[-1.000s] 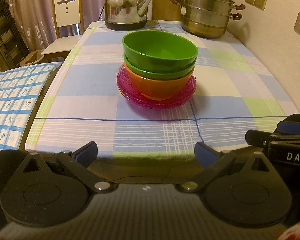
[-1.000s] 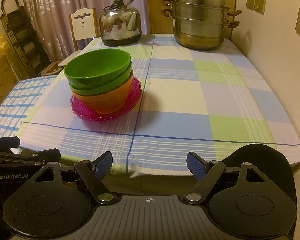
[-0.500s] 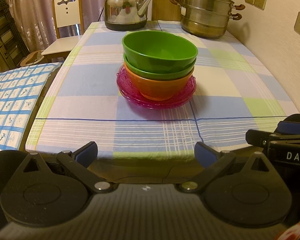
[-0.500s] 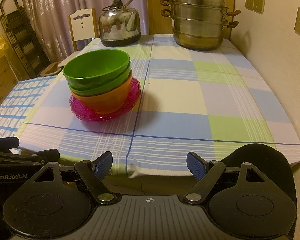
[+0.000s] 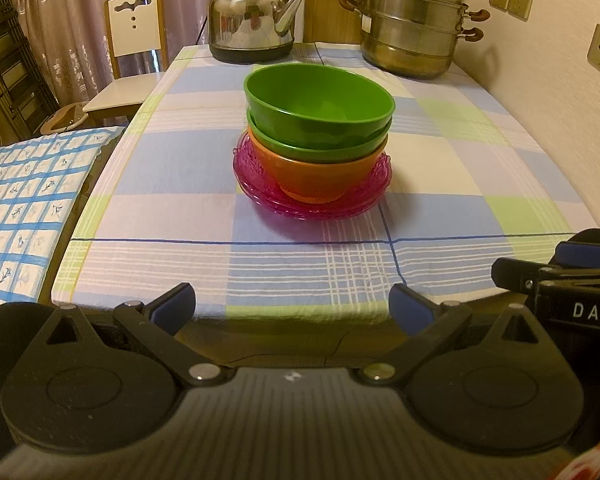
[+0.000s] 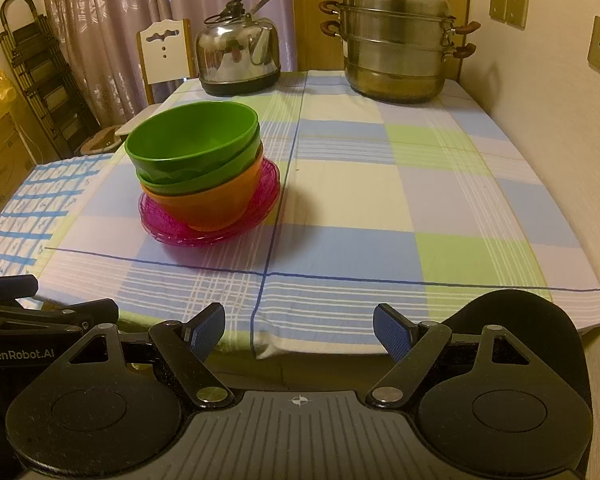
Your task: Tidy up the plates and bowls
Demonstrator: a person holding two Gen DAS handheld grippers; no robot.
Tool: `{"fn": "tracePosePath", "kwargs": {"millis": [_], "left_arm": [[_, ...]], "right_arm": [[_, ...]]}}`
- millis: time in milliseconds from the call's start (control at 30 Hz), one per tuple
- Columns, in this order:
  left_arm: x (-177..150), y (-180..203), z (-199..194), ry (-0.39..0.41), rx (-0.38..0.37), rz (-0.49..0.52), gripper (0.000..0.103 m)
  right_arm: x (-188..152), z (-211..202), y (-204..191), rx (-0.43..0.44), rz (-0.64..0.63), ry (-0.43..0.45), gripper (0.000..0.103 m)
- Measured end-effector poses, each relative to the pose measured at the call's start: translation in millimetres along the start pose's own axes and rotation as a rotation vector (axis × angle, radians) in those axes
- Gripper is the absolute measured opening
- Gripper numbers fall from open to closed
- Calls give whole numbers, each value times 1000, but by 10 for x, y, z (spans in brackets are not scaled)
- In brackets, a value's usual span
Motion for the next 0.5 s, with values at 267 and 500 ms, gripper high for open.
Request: {"fn": "tracePosePath", "kwargs": {"millis": [267,500], "left_arm": [[2,9,2,1,0,1,102],[9,3,0,2,0,3,102]], "right_arm": [[7,-2,4,-1,-2,1,81],[13,-3,3,0,1,2,81]]}}
Point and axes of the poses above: each gripper's, at about its wrist camera, not at the fingertips, and z roughly the way its jaws point, y to its right, x to its top, the point moved 4 cm from there along z, roughly the way its jaws point, and after that the axes turned 13 degrees about x, right-handed, at the moved point
